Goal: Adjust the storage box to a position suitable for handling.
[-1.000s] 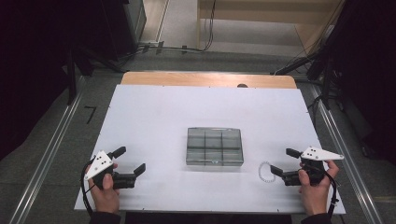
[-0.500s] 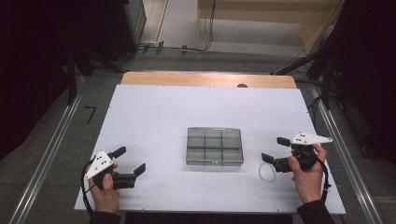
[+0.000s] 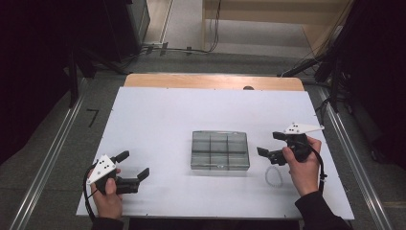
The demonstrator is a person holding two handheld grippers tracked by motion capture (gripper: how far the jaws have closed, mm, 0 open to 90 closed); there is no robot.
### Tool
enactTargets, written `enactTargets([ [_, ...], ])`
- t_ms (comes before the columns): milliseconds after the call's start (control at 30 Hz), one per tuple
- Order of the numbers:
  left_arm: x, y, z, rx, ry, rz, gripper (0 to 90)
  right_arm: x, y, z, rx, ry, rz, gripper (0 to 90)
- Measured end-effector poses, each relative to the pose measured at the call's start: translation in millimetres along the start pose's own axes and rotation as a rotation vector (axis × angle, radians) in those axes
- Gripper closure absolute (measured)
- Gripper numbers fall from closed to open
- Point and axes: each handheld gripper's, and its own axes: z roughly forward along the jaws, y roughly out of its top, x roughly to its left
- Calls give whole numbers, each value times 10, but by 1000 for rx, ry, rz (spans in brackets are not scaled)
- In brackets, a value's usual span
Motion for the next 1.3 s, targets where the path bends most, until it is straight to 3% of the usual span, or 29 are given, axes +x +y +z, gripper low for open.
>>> enactTargets([
  [333, -3, -2, -3, 0, -2, 2, 0, 0, 227, 177, 16, 22, -15, 70],
  [367, -3, -2, -2, 0, -1, 1, 0, 5, 267, 211, 22, 14, -18, 108],
  [600, 0, -1, -4, 1, -1, -2, 0, 5, 380, 310, 29, 17, -13, 143],
  [867, -2, -2, -12, -4, 8, -3, 0, -3, 524, 423, 49, 49, -9, 318],
  [1067, 1, -2, -11, -6, 5, -4, 0, 5, 608, 522, 75, 45, -16, 402],
  [1300, 4, -2, -15, -6, 2, -5, 0, 20, 697, 680, 119, 78, -10, 504],
])
